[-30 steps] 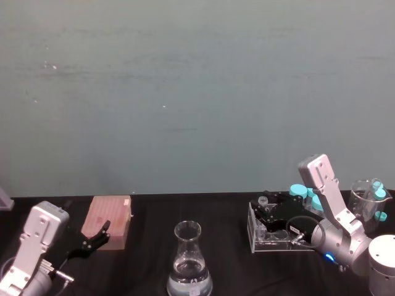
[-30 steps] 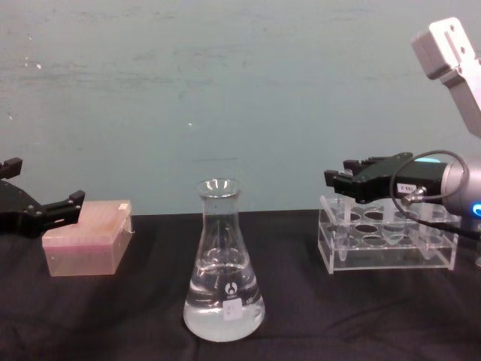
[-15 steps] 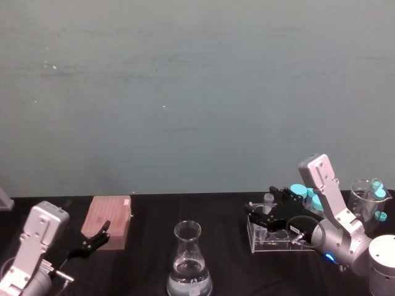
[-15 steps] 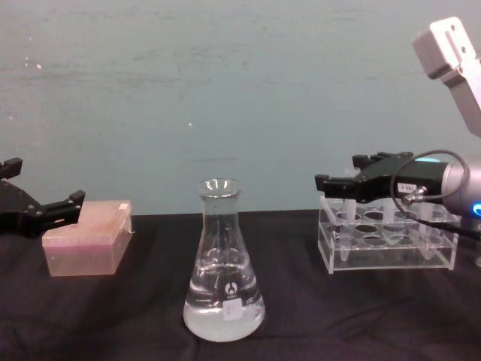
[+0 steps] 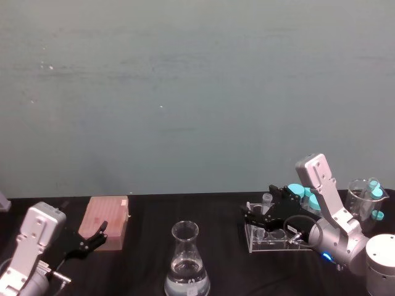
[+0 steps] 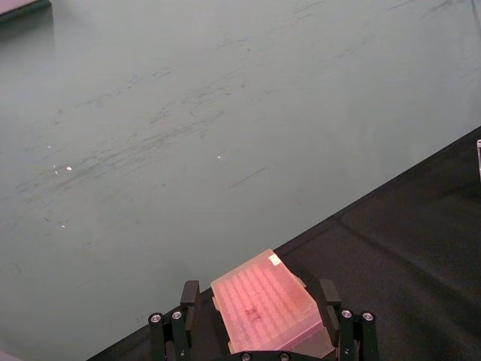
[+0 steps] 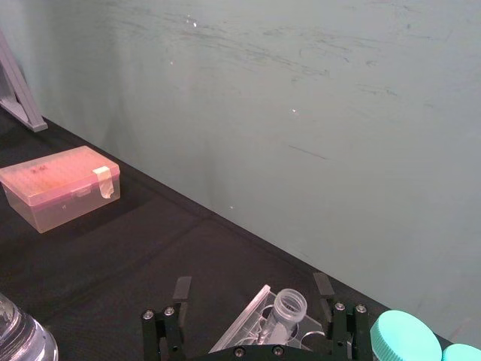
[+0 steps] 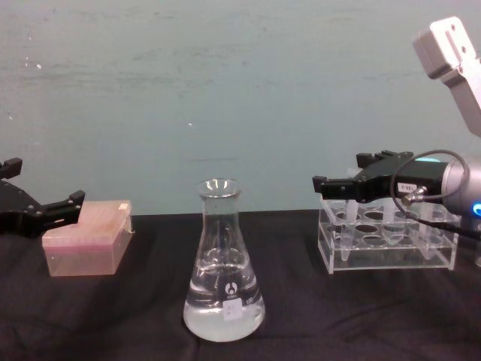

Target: Pour the liquid from the test tube into the beaker using one hand.

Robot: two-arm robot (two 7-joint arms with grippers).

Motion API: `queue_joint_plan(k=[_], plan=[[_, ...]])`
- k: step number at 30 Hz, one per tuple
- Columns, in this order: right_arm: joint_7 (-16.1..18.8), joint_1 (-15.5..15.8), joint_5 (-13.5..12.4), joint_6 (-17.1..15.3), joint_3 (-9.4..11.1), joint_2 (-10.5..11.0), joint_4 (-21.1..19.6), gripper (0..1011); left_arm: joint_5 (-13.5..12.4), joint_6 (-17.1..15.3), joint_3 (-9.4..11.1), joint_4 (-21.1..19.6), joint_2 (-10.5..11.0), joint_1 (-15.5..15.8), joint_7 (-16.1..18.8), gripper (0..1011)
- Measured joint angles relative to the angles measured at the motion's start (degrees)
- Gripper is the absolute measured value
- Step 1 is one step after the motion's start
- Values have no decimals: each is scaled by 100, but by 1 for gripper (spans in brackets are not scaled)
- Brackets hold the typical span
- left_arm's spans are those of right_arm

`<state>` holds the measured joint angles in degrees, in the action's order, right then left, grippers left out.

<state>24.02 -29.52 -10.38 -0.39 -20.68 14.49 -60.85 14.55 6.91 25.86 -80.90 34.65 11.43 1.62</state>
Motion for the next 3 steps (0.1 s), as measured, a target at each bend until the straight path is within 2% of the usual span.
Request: queue_joint_plan(k=[3], plan=[[0,0,0,0,0,0,0,1003,0,0,0,0,0,0,0,1000]])
